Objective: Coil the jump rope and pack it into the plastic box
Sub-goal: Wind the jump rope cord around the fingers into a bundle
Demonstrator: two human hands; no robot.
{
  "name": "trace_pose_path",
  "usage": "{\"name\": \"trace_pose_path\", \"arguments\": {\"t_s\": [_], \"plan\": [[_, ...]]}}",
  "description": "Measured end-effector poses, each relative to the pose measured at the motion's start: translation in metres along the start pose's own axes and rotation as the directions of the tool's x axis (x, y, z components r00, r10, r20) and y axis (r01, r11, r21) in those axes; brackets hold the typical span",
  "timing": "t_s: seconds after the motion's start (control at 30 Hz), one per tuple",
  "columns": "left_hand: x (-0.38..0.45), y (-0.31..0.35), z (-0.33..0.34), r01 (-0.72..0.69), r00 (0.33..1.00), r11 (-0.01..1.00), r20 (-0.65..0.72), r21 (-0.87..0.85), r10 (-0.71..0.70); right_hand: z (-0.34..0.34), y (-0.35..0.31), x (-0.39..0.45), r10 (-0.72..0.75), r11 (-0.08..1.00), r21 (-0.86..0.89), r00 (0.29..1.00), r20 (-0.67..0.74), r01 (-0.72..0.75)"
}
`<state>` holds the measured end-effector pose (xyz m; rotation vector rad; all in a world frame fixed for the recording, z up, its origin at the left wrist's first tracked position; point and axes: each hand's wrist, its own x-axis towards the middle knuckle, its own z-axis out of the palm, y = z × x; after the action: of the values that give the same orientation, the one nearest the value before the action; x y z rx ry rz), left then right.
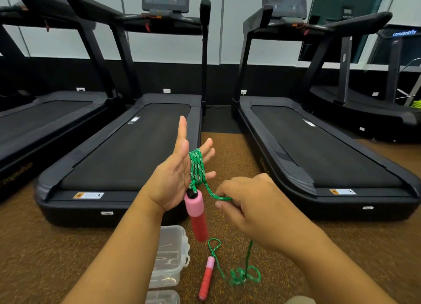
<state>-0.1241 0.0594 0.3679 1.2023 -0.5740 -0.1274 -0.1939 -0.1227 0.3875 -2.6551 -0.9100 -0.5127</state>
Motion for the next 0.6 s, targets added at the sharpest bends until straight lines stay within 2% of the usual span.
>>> {"name": "trace_pose_path", "arguments": {"t_s": [0.17,0.27,0.33,0.6], "plan": [[-0.003,-0.002,0.007,0.052,0.998,0.997,0.034,-0.052,-0.05,-0.016,0.003,0.013,-0.072,0.994,-0.084,0.992,-0.104,0.064],[-0.004,-0.002,0.014,0.043,0.999,0.999,0.025,-0.026,-0.043,-0.026,0.009,0.023,-0.075,0.993,-0.097,0.989,-0.128,0.063],[-0.004,-0.003,0.018,0.024,0.998,1.0,0.065,-0.011,-0.023,-0.031,0.015,0.03,-0.077,0.993,-0.102,0.985,-0.157,0.061],[-0.006,0.0,0.023,0.029,0.985,1.0,0.17,0.011,-0.03,-0.033,0.044,0.057,0.01,1.0,0.028,0.977,-0.214,-0.004]]}}
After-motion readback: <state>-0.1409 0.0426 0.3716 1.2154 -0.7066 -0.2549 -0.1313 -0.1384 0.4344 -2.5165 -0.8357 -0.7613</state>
